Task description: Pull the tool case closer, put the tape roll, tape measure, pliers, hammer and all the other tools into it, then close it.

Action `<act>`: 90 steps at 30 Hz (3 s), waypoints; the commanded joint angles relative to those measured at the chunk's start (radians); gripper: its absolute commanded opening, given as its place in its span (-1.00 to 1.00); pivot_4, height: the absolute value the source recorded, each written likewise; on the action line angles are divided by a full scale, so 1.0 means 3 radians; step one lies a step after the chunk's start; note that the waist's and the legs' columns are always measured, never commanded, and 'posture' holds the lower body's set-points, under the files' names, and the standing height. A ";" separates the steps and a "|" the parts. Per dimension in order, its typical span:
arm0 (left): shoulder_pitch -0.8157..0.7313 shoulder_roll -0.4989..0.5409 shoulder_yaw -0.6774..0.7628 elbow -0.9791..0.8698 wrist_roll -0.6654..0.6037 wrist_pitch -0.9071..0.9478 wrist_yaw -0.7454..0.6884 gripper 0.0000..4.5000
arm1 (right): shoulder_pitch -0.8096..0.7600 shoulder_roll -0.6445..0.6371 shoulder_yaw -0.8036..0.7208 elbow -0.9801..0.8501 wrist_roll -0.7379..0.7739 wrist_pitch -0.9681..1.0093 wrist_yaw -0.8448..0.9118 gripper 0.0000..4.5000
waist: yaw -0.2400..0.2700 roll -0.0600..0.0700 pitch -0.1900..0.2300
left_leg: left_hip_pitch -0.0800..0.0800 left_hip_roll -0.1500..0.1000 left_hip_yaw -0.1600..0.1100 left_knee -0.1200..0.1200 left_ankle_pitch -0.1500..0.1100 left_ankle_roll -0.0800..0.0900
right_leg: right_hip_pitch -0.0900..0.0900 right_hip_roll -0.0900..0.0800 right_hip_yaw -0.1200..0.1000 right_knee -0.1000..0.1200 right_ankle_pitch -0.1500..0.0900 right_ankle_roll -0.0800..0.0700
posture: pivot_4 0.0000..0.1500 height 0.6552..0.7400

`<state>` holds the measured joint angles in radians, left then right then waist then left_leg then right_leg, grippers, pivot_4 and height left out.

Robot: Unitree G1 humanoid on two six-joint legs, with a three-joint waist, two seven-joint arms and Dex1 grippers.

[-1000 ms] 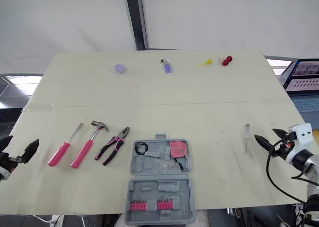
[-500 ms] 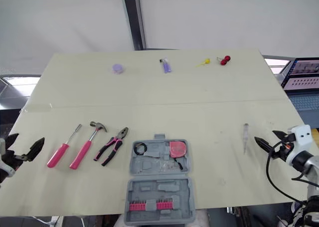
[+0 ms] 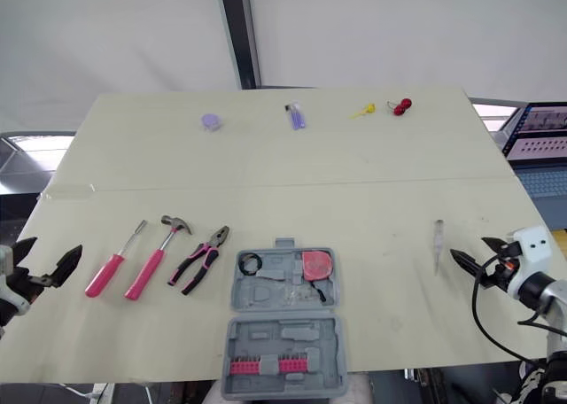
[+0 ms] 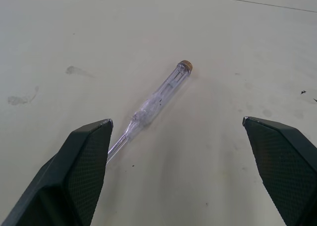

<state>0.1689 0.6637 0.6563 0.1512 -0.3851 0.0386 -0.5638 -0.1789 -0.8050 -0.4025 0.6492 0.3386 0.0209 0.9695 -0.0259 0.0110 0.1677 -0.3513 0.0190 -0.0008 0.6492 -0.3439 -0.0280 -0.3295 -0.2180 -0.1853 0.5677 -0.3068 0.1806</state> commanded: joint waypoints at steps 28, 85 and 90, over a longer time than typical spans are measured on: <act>-0.0008 0.0253 0.0134 0.0208 -0.0001 -0.0013 -0.0145 1.00 | 0.0056 -0.0198 -0.0247 0.0016 0.0102 0.0141 -0.0144 0.97 | 0.0001 0.0006 0.0003 | -0.0003 -0.0065 -0.0100 -0.0004 0.0027 0.0012 | 0.0069 -0.0054 -0.0072 -0.0016 -0.0013 0.0026 | 1.00 1.00; -0.0775 -0.0554 -0.2345 -0.1072 0.0824 0.1968 0.0521 1.00 | -0.1217 0.0034 0.1551 -0.3161 0.0915 0.1822 0.0719 0.97 | 0.0184 -0.0004 0.0010 | -0.0009 -0.0020 -0.0038 0.0020 0.0012 -0.0003 | 0.0008 0.0004 0.0032 0.0011 -0.0010 0.0021 | 1.00 1.00; -0.0846 -0.0604 -0.2323 -0.0982 0.0851 0.1892 0.0510 1.00 | -0.1224 0.0038 0.1548 -0.3118 0.0901 0.1808 0.0748 0.97 | 0.0182 -0.0004 0.0010 | -0.0009 -0.0020 -0.0038 0.0021 0.0012 -0.0003 | 0.0008 0.0004 0.0032 0.0012 -0.0010 0.0021 | 1.00 1.00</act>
<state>-0.0858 0.4876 -0.0254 -0.1740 -0.1384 0.5993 -0.4068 -0.5352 -0.7952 0.0722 -0.2707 0.6029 0.5707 1.1780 0.0289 0.0099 0.1708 -0.3541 0.0130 -0.0122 0.6554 -0.3402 -0.0288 -0.3269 -0.2168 -0.1756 0.5713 -0.3097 0.1869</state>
